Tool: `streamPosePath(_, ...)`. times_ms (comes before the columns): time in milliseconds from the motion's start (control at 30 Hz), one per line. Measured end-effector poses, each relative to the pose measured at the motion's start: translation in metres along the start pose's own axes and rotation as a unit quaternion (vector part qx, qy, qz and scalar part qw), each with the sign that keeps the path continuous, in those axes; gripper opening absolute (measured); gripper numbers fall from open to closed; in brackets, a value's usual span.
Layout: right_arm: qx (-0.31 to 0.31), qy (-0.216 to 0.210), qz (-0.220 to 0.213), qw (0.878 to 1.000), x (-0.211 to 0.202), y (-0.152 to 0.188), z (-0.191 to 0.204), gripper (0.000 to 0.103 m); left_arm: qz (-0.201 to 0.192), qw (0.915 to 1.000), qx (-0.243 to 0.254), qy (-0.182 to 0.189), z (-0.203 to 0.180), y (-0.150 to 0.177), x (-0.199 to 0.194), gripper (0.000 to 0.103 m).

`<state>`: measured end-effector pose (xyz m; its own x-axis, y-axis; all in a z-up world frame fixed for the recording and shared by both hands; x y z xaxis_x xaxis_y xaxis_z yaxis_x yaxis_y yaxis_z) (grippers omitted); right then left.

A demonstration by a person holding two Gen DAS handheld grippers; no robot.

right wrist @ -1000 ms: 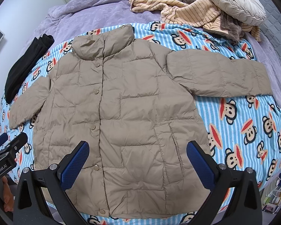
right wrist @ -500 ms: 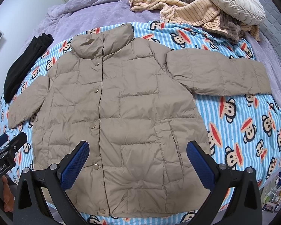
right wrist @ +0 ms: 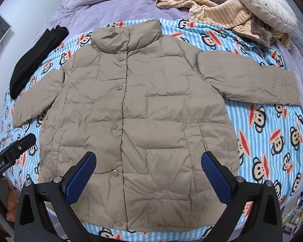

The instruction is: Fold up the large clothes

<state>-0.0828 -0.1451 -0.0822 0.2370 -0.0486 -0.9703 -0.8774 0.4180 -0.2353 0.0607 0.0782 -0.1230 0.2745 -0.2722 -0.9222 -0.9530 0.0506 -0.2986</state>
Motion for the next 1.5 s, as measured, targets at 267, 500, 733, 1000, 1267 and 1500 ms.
streamPosePath(267, -0.021, -0.029, 0.033, 0.999, 0.040, 0.009, 0.053, 0.103, -0.042, 0.9979, -0.047, 0.015, 0.082, -0.030, 0.034, 0.103)
streamPosePath(500, -0.041, -0.051, 0.050, 0.997, 0.090, 0.019, 0.101, 0.103, -0.042, 0.9856, -0.153, 0.057, 0.175, -0.063, 0.084, 0.103)
streamPosePath(733, -0.039, -0.075, 0.043, 0.995, 0.119, 0.010, 0.131, 0.103, -0.074, 0.9626, -0.252, 0.069, 0.249, -0.107, 0.113, 0.103)
streamPosePath(1000, -0.042, -0.091, 0.016, 0.995, 0.128, -0.030, 0.158, 0.103, -0.108, 0.9545, -0.274, -0.047, 0.300, -0.151, 0.117, 0.040)
streamPosePath(1267, -0.057, -0.131, -0.006, 0.990, 0.137, -0.080, 0.216, 0.100, -0.159, 0.9678, -0.175, -0.084, 0.279, -0.166, 0.076, 0.009)
streamPosePath(1500, -0.041, -0.208, 0.002, 0.977, 0.167, -0.117, 0.283, 0.024, -0.217, 0.9685, -0.086, -0.088, 0.245, -0.173, 0.018, 0.009)
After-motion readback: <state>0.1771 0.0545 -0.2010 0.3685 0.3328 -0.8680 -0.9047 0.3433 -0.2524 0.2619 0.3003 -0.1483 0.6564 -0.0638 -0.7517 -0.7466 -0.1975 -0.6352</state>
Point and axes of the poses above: each gripper's, at about its wrist camera, not at the fingertips, and x roughly the way its jaws point, z to its left, y to its underside, the point moved 7 cm from there along x, roughly the way its jaws point, and after that the axes turned 2 degrees about y, right-handed, at the moved point
